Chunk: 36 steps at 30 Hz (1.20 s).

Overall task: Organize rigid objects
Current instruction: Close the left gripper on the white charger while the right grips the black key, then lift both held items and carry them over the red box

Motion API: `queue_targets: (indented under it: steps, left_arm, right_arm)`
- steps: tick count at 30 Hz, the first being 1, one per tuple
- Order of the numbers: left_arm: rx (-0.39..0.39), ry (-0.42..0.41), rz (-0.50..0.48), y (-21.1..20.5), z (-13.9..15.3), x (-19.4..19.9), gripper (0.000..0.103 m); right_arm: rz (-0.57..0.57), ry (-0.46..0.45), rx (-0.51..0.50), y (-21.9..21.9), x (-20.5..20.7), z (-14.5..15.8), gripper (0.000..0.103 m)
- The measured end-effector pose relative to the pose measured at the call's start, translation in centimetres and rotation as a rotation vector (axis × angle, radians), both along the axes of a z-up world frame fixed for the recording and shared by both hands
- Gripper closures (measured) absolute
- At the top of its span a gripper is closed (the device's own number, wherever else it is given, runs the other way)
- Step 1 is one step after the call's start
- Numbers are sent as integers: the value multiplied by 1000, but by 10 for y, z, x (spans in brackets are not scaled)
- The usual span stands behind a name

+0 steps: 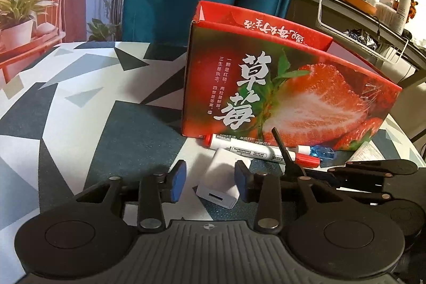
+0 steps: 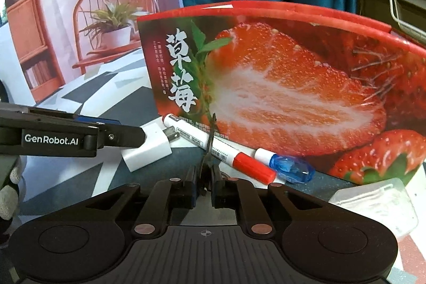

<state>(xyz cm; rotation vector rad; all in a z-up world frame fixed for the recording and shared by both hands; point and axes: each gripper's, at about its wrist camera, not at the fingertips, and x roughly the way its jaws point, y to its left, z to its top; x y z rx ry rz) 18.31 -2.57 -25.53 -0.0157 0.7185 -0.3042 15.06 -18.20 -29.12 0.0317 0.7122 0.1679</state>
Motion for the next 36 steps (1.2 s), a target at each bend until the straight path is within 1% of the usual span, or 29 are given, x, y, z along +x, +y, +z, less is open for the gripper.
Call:
queue_targets:
  steps: [2,7,13,15,18,23,25,26,27,31,36]
  left_arm:
    - [-2,1,-3,-1,-1,1,53]
    - [12,0,-35,-7,-4,1,53]
    - [29,-11,-43,-13,-12,5,53]
    - [30,-4,-45,-15,-15,6,53]
    - [17,-5,-46,-13,-17,7,53]
    - [-17,-12,-42,-7,-19,5,53]
    - [-23,-14,-38,-6,-19,5,55]
    - [-22,-16,-32,-5,-19,4,61]
    - [-18,-17,-20,-5,-19,4,64]
    - [-38,-16,-13,-1,-18,4,64]
    - [-34,-20,-18,-3,-19,6,64]
  right_arm:
    - [-7,-2,10,-2,-1,0,95]
    - [-58,-3,76,-15,0,-1,95]
    - [-64,1,94,-21,0,-3,95]
    - [-64,8,125,-26,2,-4,94]
    - [-79,16,180,-36,2,-5,96]
    - [-80,12,163,-33,2,-5,96]
    - [-83,12,175,-35,1,-5,96]
    - [-87,12,178,-35,1,-4,96]
    - [-90,13,189,-36,1,-5,95]
    - [-100,27,264,-49,1,-7,96]
    - [-99,28,266,-49,2,-7,96]
